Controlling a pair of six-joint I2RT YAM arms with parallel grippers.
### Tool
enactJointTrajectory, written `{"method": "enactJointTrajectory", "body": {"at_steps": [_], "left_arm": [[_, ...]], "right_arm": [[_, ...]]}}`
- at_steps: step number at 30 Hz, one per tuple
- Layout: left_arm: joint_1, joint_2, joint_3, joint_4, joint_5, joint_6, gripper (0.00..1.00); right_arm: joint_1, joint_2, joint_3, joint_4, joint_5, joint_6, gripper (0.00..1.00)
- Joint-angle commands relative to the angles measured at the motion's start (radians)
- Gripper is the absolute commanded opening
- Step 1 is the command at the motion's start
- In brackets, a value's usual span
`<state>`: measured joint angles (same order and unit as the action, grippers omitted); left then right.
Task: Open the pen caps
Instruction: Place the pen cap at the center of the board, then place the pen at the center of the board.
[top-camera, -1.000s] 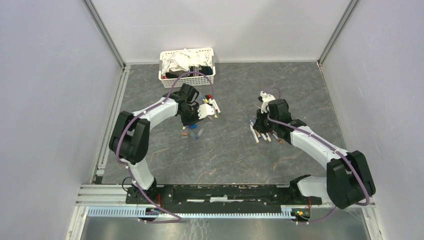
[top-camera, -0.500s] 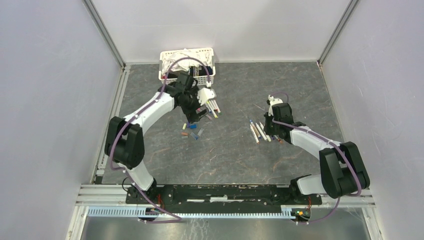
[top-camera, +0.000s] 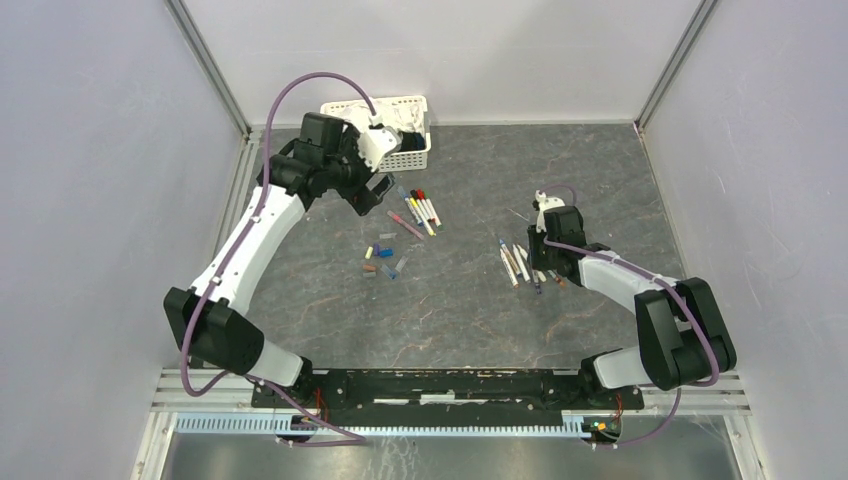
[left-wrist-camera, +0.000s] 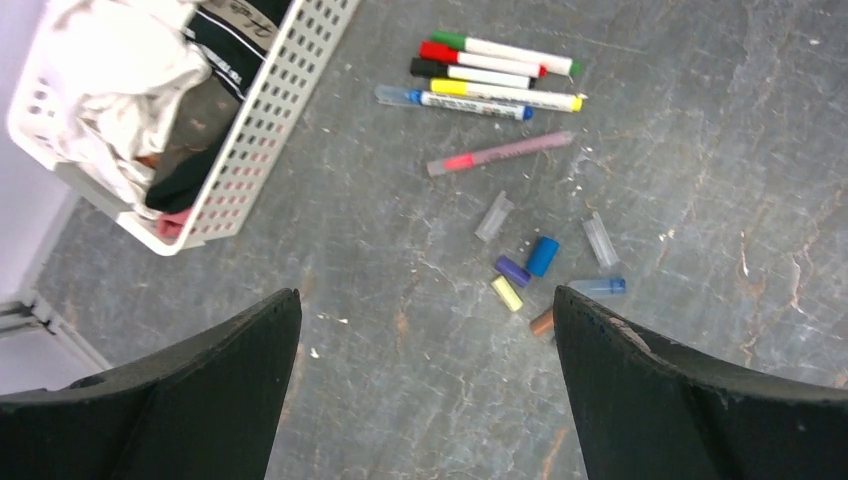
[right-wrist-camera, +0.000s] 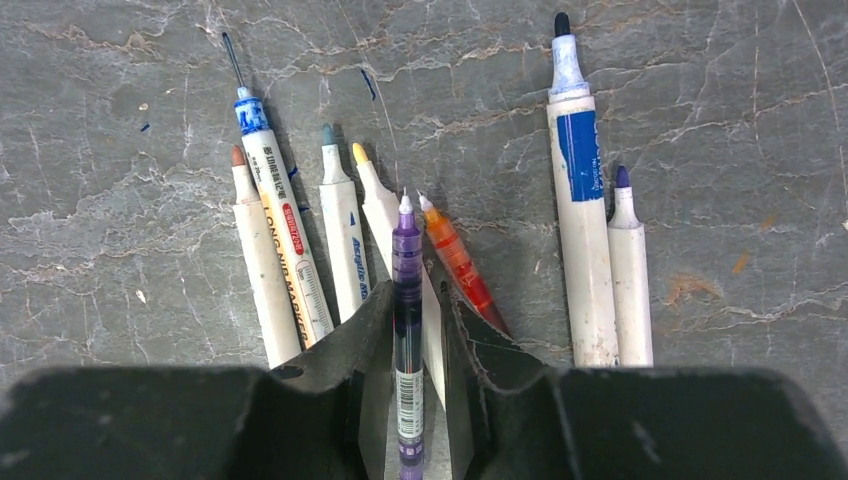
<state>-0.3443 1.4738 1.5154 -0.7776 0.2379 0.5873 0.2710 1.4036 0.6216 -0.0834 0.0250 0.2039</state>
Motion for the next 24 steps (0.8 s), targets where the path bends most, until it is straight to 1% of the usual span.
{"method": "enactJointTrajectory", "body": {"at_steps": [1, 8, 11, 15, 17, 20, 24], "left_arm": [[0.0, -0.03, -0.038, -0.063, 0.008, -0.065, 1.0], [0.01, -0.073, -0.053, -0.099, -0.036, -0.029, 1.0], [0.012, -0.067, -0.041, -0.112, -0.052, 0.011, 1.0], [0.012, -0.038, -0.032, -0.13, -0.046, 0.068, 1.0], [0.013, -0.016, -0.012, -0.136, -0.051, 0.064, 1.0], [0.019, 0.009, 0.012, -0.123, -0.045, 0.015, 1.0], [0.02, 0.001, -0.041, -0.057, -0.021, -0.049, 1.0]], "right_arm": [[-0.006, -0.011, 0.013, 0.02, 0.001, -0.003, 0.27], [-0.005, -0.075, 0.09, -0.04, 0.069, -0.024, 0.28], [0.004, -0.07, 0.135, -0.056, 0.076, -0.029, 0.29], [0.047, -0.034, 0.198, -0.052, 0.052, -0.012, 0.3], [0.089, 0.006, 0.243, -0.038, 0.039, -0.001, 0.32], [0.169, 0.124, 0.368, -0.043, -0.004, 0.002, 0.35], [0.253, 0.317, 0.58, -0.089, -0.005, -0.012, 0.36]]}}
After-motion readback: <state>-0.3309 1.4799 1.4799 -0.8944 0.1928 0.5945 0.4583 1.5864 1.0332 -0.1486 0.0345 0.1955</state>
